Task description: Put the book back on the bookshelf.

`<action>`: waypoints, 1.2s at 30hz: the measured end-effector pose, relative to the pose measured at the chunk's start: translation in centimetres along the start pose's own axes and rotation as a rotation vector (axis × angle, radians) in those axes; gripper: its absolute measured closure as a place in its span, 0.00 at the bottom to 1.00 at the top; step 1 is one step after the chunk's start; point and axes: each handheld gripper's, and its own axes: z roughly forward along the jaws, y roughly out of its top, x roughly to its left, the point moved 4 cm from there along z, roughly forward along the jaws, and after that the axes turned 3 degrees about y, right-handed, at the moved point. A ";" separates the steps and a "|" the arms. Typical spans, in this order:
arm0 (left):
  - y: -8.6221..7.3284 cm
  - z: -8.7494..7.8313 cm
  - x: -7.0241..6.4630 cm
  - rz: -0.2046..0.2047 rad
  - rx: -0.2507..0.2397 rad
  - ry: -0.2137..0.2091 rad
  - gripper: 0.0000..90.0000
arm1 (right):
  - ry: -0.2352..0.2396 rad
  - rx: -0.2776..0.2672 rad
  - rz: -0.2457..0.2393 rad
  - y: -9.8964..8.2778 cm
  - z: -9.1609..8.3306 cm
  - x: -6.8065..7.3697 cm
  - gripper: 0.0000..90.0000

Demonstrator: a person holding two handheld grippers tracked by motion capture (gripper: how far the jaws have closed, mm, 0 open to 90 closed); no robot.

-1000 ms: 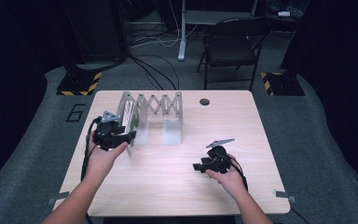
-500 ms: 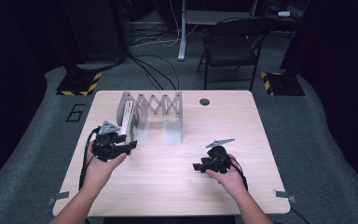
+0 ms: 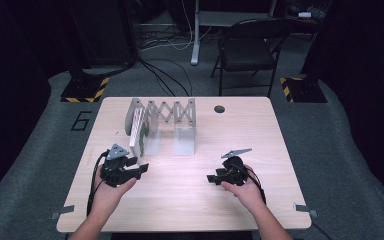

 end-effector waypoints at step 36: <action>-5.9 2.7 1.0 0.058 0.029 -0.035 0.53 | 0.002 0.004 0.009 -0.1 0.2 0.1 0.52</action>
